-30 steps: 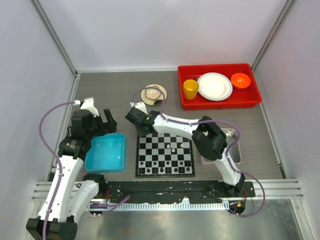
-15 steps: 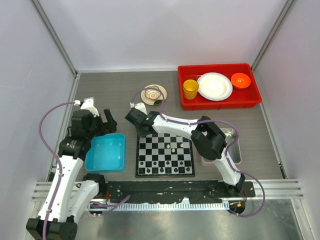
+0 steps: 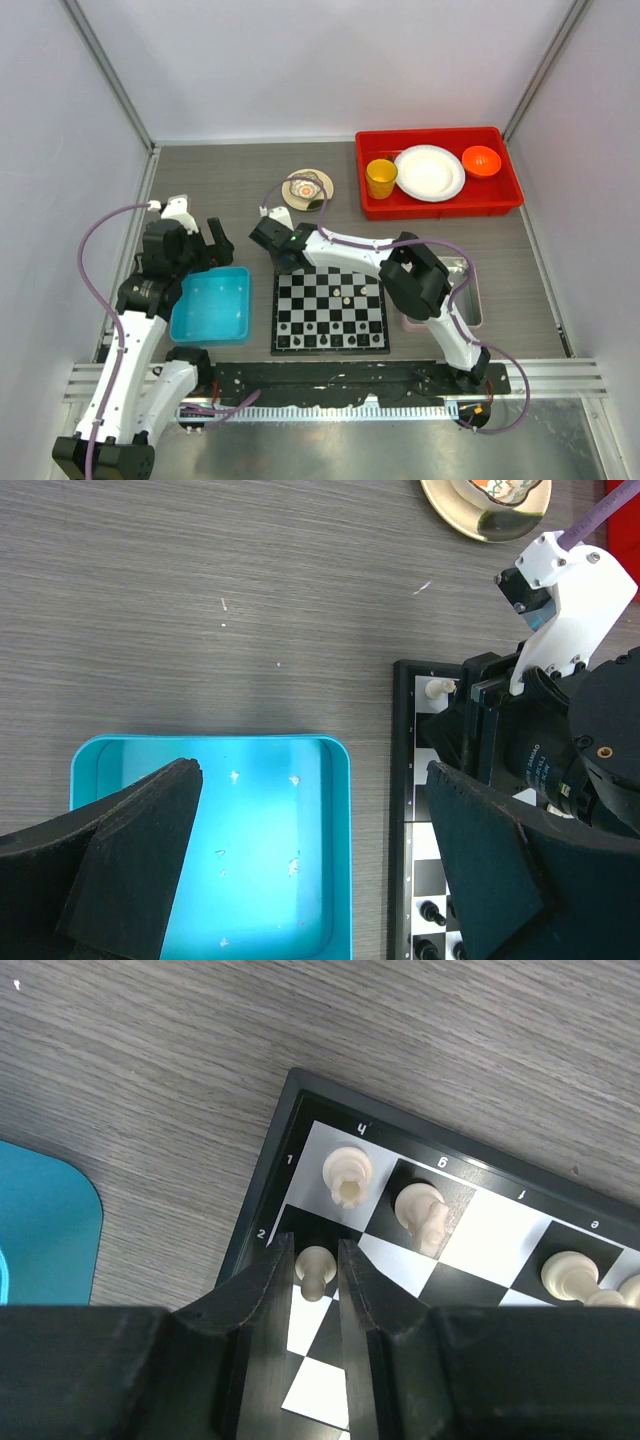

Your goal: Set up the chess pieces on the board

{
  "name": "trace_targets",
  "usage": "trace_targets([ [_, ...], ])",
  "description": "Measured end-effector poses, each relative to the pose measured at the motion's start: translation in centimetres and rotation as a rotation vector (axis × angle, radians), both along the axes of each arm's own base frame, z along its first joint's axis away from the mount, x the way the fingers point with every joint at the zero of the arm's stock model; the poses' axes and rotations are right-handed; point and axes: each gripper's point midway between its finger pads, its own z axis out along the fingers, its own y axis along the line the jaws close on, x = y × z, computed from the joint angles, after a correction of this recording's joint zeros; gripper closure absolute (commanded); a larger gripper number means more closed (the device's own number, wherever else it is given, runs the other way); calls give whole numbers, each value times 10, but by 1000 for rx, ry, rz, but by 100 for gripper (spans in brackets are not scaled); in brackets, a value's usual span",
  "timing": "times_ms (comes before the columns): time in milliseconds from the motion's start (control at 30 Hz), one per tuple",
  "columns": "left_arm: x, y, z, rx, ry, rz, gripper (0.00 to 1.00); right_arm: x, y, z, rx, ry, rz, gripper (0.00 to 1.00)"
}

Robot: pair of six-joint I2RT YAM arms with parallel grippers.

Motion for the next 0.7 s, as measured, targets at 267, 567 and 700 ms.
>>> trace_targets([
  [267, 0, 0, 1, 0, -2, 0, 0, 1, 2, 1, 4, 0, 1, 68],
  [567, 0, 0, 1, 0, -2, 0, 0, 0, 3, 0, 7, 5, 3, 69],
  [700, 0, 0, 1, 0, -2, 0, 0, 0, 4, 1, 11, 7, 5, 68],
])
